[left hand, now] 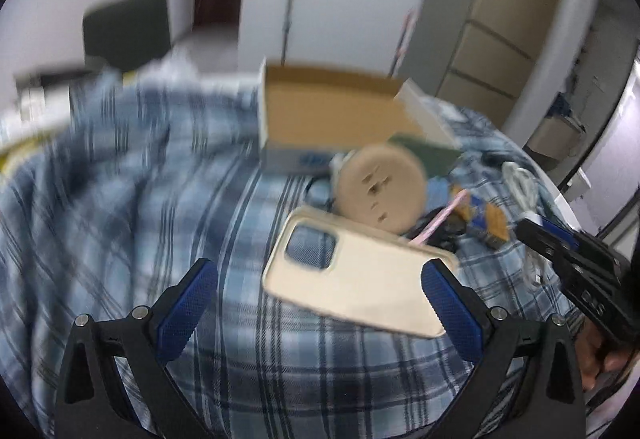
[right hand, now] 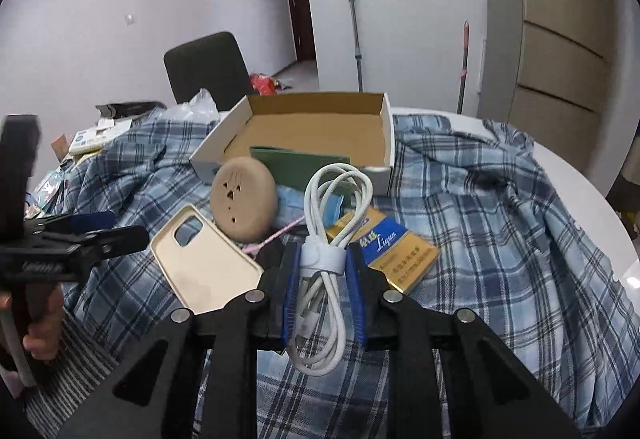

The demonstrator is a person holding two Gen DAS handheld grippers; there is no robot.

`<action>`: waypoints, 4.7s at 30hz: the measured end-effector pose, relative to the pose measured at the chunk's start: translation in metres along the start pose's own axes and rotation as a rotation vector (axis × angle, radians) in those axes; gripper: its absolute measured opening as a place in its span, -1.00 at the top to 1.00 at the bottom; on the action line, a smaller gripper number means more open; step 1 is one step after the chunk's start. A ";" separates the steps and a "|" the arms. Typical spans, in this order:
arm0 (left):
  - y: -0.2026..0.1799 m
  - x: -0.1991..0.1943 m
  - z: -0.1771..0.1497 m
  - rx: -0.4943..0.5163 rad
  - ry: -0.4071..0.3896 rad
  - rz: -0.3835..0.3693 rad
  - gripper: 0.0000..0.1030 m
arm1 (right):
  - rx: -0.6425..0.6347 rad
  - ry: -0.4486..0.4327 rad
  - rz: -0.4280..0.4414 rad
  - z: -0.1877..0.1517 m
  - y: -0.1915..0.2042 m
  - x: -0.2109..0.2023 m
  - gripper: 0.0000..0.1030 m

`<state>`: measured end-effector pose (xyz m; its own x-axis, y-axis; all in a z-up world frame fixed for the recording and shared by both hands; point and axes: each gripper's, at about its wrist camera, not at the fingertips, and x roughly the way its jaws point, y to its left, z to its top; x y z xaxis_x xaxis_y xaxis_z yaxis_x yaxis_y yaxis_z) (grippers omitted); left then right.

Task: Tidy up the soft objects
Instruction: 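Grasp the beige phone case edge with the left gripper while the right holds the cable, then lift the phone case with the left gripper while the right lifts the cable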

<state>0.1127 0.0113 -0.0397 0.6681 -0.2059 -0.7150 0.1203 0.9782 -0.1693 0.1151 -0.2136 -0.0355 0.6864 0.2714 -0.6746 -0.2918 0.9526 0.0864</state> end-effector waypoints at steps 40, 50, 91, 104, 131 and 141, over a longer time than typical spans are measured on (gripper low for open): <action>-0.013 0.099 0.024 -0.399 0.379 0.077 -0.80 | -0.056 0.047 0.028 -0.007 0.007 0.005 0.58; -0.017 0.087 0.015 -0.584 0.345 0.119 -0.81 | -0.060 0.041 0.026 -0.008 0.008 0.004 0.58; -0.018 0.079 0.014 -0.470 0.508 -0.079 -0.66 | -0.068 0.175 0.029 -0.010 0.007 0.024 0.57; -0.023 0.088 0.013 -0.484 0.515 -0.015 -0.66 | -0.106 0.391 0.374 -0.032 0.032 0.037 0.58; -0.038 0.092 0.013 -0.378 0.477 0.290 -0.67 | 0.008 0.164 0.010 -0.011 -0.011 0.013 0.58; -0.033 0.086 0.012 -0.244 0.474 0.222 -0.50 | -0.005 0.165 0.006 -0.011 -0.009 0.014 0.58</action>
<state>0.1751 -0.0378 -0.0870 0.2489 -0.0410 -0.9677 -0.1957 0.9764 -0.0918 0.1199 -0.2201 -0.0536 0.5658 0.2504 -0.7856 -0.2992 0.9502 0.0874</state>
